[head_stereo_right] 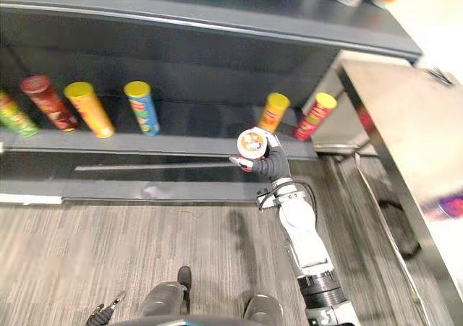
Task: Put the gum and the chips on the shelf.
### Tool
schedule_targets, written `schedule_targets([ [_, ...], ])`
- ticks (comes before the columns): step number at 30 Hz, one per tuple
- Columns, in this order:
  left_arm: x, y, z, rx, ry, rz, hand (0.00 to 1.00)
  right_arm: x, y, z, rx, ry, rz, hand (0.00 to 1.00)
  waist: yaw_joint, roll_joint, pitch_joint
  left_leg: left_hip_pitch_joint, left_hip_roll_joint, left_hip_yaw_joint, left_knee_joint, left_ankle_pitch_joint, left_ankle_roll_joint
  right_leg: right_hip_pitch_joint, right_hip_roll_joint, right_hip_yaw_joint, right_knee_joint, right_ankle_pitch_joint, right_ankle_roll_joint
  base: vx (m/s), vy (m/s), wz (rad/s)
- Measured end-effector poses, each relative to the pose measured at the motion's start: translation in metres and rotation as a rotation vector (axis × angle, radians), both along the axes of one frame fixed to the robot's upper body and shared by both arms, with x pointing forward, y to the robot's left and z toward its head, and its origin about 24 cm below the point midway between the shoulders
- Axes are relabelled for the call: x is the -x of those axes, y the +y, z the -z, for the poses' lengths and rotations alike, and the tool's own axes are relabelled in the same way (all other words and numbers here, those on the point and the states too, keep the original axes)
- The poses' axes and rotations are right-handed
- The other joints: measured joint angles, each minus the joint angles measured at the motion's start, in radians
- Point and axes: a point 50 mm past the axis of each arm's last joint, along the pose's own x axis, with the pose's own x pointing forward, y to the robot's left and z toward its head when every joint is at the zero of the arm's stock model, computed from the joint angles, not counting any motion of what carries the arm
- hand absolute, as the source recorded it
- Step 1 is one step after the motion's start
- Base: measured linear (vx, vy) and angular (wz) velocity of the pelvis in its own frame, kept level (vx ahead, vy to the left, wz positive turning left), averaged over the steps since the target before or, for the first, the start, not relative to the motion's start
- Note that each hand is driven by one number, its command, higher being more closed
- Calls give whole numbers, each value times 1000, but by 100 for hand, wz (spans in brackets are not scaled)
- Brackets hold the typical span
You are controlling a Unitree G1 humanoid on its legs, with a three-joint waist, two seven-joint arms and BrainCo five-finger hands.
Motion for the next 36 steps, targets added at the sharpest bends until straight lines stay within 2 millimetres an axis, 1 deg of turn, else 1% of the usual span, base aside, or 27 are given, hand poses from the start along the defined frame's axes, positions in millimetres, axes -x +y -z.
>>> schedule_targets([
  [1, -3, 0, -1, -2, -8, 1, 0, 2, 2, 2, -3, 9, -15, 100, -4, 0, 0, 1, -22, -45, 15, -6, -4, -22, 12, 21, -22, 1, 1, 183, 8, 123],
  [2, -7, 4, -2, -12, -17, 4, 0, 2, 2, 3, -6, 14, -15, 100, -4, 0, 0, 0, -31, -68, 19, -6, -5, -32, 19, 37, -32, 2, 3, 175, -38, 133],
  [3, -12, 6, -3, -19, -31, 8, 0, 5, 1, 5, -7, 23, -12, 100, -5, -5, -2, -4, -51, -113, 31, -7, -6, -38, 21, 57, -59, 7, 10, 171, -104, 130],
  [4, -15, 8, -5, -25, -41, 10, 0, 7, 1, 6, -11, 24, -15, 100, -3, -18, -6, -3, -71, -147, 39, -17, -22, -30, 9, 48, -102, 32, 47, 209, -181, 140],
  [5, -13, 9, -4, -26, -35, 6, 0, 9, 3, 3, -22, 11, -25, 100, -3, -31, -6, -1, -82, -162, 52, -29, -38, -2, -1, 26, -157, 59, 70, 171, -195, 87],
  [6, -12, 9, -4, -27, -33, 3, 0, 9, 3, 3, -26, 9, -27, 100, -1, -35, -7, -1, -83, -161, 54, -31, -41, 3, -2, 24, -167, 67, 69, 137, -181, 48],
  [7, -8, 10, -4, -27, -27, -15, 0, 8, 5, 1, -47, 7, -34, 100, 4, -34, -7, -2, -78, -161, 65, -42, -52, 30, 3, 11, -200, 54, 83, 113, -222, 10],
  [8, -2, 4, -1, -8, -16, -32, 0, 7, 6, -1, -69, 1, -39, 100, 4, -19, -5, -5, -49, -164, 61, -50, -67, 55, 34, -12, -251, 52, 85, 95, -216, 6],
  [9, -1, 1, 0, 2, -11, -38, 0, 7, 6, -1, -73, 3, -38, 100, 2, -16, -6, -8, -41, -168, 53, -52, -74, 64, 43, -23, -271, 52, 85, 77, -218, 5],
  [10, 0, -5, 3, 20, -3, -47, 0, 8, 4, 1, -78, 11, -30, 100, -1, -12, -8, -5, -23, -174, 36, -58, -88, 82, 57, -43, -302, 53, 84, 79, -237, 42],
  [11, -2, -11, 5, 41, 0, -44, 0, 10, -1, 5, -86, 28, -6, 100, -27, -10, -12, -2, 29, -126, 1, -52, -96, 110, 75, -91, -339, 55, 76, 82, -242, 61],
  [12, -4, -13, 5, 47, -5, -42, 0, 11, -3, 7, -89, 35, 6, 100, -37, -9, -13, 1, 51, -97, -17, -40, -108, 121, 81, -113, -352, 56, 72, 98, -268, 81],
  [13, -6, -18, 6, 58, -11, -40, 0, 12, -8, 10, -109, 49, 23, 100, -51, -6, -19, 9, 80, -45, -62, 1, -125, 131, 88, -142, -368, 56, 69, 70, -145, 51],
  [14, -7, -17, 6, 57, -11, -39, 0, 12, -8, 11, -110, 55, 28, 100, -52, -6, -19, 21, 88, -25, -90, 18, -128, 135, 90, -150, -373, 56, 68, 94, -131, 44],
  [15, -6, -18, 6, 60, -7, -36, 0, 14, -11, 13, -110, 64, 38, 100, -56, -1, -29, 34, 105, 37, -139, 48, -129, 135, 90, -165, -381, 56, 68, 91, -71, 34],
  [16, -8, -19, 6, 64, -3, -26, 0, 16, -15, 17, -110, 77, 56, 100, -61, 7, -40, 40, 126, 126, -167, 77, -128, 135, 85, -185, -389, 56, 68, 88, -51, 37],
  [18, -11, -20, 6, 62, -6, -8, 0, 16, -19, 22, -106, 98, 76, 100, -55, 10, -42, 54, 120, 165, -187, 101, -131, 137, 73, -192, -390, 57, 69, 100, 35, 21],
  [20, -13, -20, 5, 58, -8, 8, 0, 17, -17, 25, -113, 111, 74, 100, -56, 10, -43, 70, 107, 173, -194, 110, -137, 156, 63, -195, -399, 63, 79, 56, 61, 7],
  [22, -13, -20, 5, 55, -8, 22, 0, 16, -8, 30, -121, 135, 50, 100, -54, 9, -56, 91, 101, 186, -211, 110, -137, 168, 59, -190, -407, 65, 82, 28, 45, -8],
  [24, -14, -20, 5, 52, -5, 42, 0, 16, -2, 33, -119, 149, 22, 100, -55, 10, -60, 105, 101, 203, -236, 118, -145, 164, 61, -185, -409, 65, 83, -14, 0, -20],
  [27, -18, -20, 4, 41, -3, 78, 0, 15, 5, 41, -108, 187, -2, 100, -56, 10, -64, 108, 107, 219, -259, 132, -155, 150, 69, -179, -412, 67, 86, -38, -24, -14],
  [29, -17, -20, 4, 40, 3, 86, 0, 14, 13, 47, -91, 225, -37, 100, -56, 10, -65, 120, 111, 227, -259, 133, -156, 156, 73, -172, -410, 67, 86, -35, -27, -12],
  [31, -17, -20, 5, 42, 5, 90, 0, 12, 22, 47, -74, 235, -80, 100, -56, 13, -68, 123, 113, 229, -260, 133, -155, 157, 75, -171, -410, 68, 87, -12, -7, -4],
  [33, -17, -21, 5, 41, 9, 106, 0, 11, 41, 42, -55, 223, -183, 100, -55, 13, -71, 124, 113, 228, -260, 137, -156, 159, 76, -171, -411, 71, 88, 0, 0, 0],
  [35, -16, -21, 5, 43, 20, 121, 0, 13, 71, 34, -78, 212, -346, 100, -51, 13, -85, 126, 115, 229, -261, 140, -152, 170, 81, -169, -432, 87, 83, -7, -3, -2],
  [36, -16, -22, 6, 44, 24, 125, 0, 14, 79, 31, -76, 205, -391, 100, -50, 12, -90, 126, 115, 229, -261, 141, -152, 172, 83, -168, -439, 91, 83, -14, -8, -5],
])
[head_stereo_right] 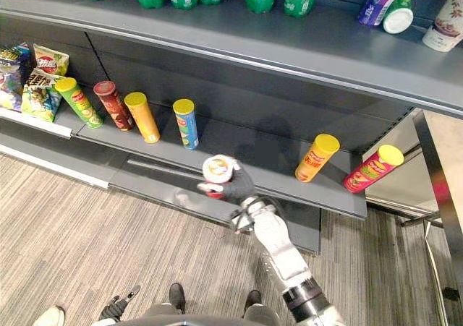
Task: Put the gum and the chips on the shelf.
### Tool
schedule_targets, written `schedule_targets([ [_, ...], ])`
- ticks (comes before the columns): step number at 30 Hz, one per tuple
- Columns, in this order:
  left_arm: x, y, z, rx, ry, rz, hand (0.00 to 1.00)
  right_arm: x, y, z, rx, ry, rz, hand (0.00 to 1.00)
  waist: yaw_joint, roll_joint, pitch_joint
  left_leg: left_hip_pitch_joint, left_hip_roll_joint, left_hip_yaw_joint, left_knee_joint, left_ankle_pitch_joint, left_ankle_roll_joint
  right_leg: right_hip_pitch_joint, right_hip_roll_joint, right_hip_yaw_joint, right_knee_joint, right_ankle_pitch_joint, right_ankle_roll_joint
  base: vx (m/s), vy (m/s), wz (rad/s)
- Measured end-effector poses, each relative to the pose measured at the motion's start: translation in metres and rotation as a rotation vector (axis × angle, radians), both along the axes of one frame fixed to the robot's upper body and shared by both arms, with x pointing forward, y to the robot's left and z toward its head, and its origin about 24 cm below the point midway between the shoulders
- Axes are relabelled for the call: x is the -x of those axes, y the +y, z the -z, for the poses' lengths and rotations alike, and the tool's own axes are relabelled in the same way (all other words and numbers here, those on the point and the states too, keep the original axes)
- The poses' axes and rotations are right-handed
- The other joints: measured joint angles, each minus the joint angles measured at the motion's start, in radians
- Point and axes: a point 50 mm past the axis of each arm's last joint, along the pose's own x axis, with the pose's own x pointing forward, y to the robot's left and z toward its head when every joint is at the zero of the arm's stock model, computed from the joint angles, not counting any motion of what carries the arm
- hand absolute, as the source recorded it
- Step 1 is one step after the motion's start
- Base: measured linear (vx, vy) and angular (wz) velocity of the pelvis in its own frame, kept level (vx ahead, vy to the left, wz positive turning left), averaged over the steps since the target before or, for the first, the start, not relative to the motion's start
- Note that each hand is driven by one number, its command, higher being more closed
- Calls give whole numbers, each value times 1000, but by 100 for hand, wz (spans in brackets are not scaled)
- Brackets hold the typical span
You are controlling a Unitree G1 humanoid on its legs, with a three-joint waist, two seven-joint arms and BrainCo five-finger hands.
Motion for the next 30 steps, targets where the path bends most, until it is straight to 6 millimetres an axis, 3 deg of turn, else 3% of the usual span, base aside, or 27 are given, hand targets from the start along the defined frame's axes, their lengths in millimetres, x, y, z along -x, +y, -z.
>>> schedule_targets([
  [3, 1, -1, 1, 4, 12, 3, 0, 4, 36, -17, -41, -30, -193, 100, 13, -2, -21, -1, 0, -4, 0, 6, 5, 4, 2, -2, -6, 8, -5, -16, -4, 4],
  [6, 0, -1, 1, 5, 18, 9, 0, 1, 54, -37, -72, -74, -264, 100, 28, -6, -31, 2, 1, -13, 0, 11, 11, 19, 6, -7, -20, 20, -8, -38, -6, 8],
  [14, 12, 2, 4, 13, 86, -6, 0, -21, 66, -107, -83, -303, -285, 100, 32, -21, -42, 8, 15, -20, -7, 22, 7, 21, 21, -3, -19, 25, -16, -67, -10, -1],
  [18, 12, 2, 4, 13, 90, -7, 0, -49, 45, -148, -98, -409, -134, 100, 33, -24, -44, 9, 21, -8, -7, 31, 7, 14, 27, 5, -17, 25, -19, -45, -8, -6],
  [27, 13, 5, 3, 7, 89, -1, 0, -103, -39, -244, -88, -583, 324, 100, 35, -39, -54, 10, 37, 27, -7, 42, 6, 0, 47, 39, -39, 56, -38, 15, -15, -14],
  [30, 12, 5, 3, 11, 88, 13, 0, -112, -65, -257, -73, -580, 444, 100, 34, -40, -54, 11, 43, 27, -7, 47, 2, 2, 54, 39, -44, 57, -38, 38, -24, -3],
])
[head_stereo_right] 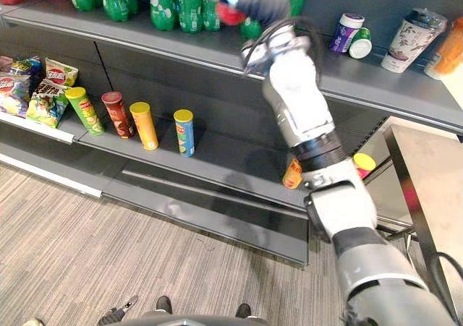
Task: Put the gum and the chips on the shelf.
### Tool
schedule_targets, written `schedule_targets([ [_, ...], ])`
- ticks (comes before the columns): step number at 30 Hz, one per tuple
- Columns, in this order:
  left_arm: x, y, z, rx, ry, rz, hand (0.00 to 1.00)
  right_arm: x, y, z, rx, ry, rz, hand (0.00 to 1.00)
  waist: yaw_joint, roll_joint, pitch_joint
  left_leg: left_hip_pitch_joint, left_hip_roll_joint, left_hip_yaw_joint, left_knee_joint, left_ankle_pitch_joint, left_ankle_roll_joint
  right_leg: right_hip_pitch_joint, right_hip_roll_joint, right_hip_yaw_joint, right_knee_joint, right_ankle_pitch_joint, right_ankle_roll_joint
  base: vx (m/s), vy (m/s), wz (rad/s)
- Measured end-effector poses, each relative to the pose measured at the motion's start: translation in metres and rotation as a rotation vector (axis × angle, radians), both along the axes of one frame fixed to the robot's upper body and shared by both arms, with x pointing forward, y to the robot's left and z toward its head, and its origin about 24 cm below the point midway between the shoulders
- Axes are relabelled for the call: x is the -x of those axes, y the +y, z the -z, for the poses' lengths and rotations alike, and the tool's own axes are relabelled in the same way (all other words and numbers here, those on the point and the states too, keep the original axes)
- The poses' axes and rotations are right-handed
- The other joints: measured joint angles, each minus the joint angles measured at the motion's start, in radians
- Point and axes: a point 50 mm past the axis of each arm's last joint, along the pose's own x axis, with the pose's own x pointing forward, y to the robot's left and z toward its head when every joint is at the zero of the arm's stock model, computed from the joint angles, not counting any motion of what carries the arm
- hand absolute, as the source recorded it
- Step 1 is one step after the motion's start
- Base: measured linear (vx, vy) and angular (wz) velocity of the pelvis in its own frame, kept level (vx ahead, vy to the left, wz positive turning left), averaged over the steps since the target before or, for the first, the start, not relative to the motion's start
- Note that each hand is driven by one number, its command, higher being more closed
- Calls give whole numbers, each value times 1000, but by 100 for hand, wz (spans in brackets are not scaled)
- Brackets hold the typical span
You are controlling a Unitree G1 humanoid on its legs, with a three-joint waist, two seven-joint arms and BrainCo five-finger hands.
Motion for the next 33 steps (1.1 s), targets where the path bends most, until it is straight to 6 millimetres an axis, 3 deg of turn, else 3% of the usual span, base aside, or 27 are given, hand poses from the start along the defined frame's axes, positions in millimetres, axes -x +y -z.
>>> schedule_targets([
  [3, 0, 0, 0, 5, -1, 11, 0, -8, -14, 2, -9, 46, 65, 100, -5, 0, 0, 0, 8, 1, 0, 2, -3, 2, 9, 1, -7, 4, -5, 29, -24, -4],
  [10, -1, 0, 0, 16, -5, 16, 0, -31, -38, 29, 41, 213, 213, 100, -5, 1, 0, 0, 13, 9, -1, 3, -5, 1, 18, 14, -23, 10, -7, 20, -10, -5],
  [17, -2, -1, 0, 16, -8, 19, 0, -39, -69, 41, -33, 301, 303, 100, -7, 2, 1, 4, 13, 30, -1, 2, -7, -4, 19, 29, -27, 16, -7, 29, 0, -7],
  [33, -6, -4, 0, 21, -21, 21, 0, -41, -96, 51, -127, 356, 384, 100, -13, 17, 29, 19, 27, 94, -1, -5, -16, -22, 39, 90, -45, 30, -8, 28, -8, -13],
])
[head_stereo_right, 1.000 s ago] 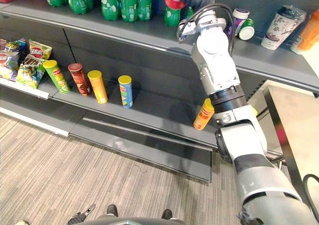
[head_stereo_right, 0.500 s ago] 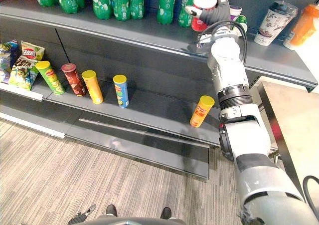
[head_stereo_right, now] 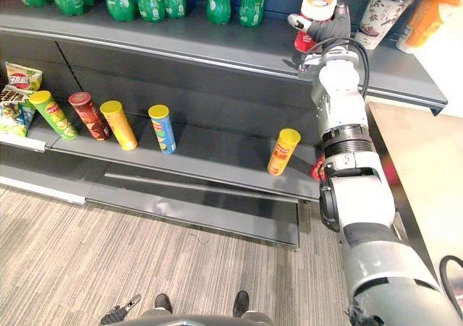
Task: Put the gum and the chips on the shelf.
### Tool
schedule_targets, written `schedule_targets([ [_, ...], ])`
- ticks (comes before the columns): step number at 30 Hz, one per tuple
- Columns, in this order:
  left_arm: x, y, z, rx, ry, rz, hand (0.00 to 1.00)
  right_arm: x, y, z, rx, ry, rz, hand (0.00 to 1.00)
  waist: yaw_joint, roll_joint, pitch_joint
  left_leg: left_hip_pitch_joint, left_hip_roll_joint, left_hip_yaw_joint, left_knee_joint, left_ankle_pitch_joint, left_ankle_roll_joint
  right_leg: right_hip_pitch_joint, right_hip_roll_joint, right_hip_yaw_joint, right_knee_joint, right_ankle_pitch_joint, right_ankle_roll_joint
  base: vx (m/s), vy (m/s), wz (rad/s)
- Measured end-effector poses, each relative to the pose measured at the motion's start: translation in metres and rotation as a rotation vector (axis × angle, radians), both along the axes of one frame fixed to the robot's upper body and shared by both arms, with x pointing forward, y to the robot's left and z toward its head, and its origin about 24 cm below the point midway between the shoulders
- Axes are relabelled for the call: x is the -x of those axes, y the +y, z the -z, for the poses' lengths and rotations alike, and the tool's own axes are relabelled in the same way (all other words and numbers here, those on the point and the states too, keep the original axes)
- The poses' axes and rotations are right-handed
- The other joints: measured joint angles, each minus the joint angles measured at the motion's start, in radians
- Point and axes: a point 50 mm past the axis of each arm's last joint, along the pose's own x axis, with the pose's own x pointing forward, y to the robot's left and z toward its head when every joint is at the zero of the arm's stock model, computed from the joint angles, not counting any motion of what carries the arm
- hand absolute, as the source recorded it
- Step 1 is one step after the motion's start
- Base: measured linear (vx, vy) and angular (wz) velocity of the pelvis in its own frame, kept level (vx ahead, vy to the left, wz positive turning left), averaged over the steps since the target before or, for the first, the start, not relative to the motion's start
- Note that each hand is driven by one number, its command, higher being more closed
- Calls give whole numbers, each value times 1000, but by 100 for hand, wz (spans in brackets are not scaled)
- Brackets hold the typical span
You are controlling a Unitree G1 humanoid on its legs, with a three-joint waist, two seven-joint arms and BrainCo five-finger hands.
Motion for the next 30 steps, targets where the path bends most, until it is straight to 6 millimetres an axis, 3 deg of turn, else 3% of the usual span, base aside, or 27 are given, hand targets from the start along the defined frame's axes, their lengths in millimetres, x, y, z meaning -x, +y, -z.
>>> schedule_targets([
  [17, -5, -2, 0, -7, -6, 30, 0, 0, -8, 10, -33, 27, 20, 100, -2, 3, 25, 15, 2, 33, 0, -8, -11, -2, 7, 31, -2, 4, -4, 26, 0, -5],
  [18, -5, -2, 0, -7, -6, 30, 0, -1, -8, 11, -33, 27, 19, 0, -2, 3, 25, 15, 2, 33, 0, -8, -11, -2, 7, 31, -2, 4, -4, 0, 0, 0],
  [30, -5, -2, 0, -9, -5, 30, 0, -1, -3, 12, -1, 33, 19, 0, -2, 3, 28, 16, 3, 34, 0, -9, -12, -2, 8, 32, -3, 4, -4, 11, 1, 0],
])
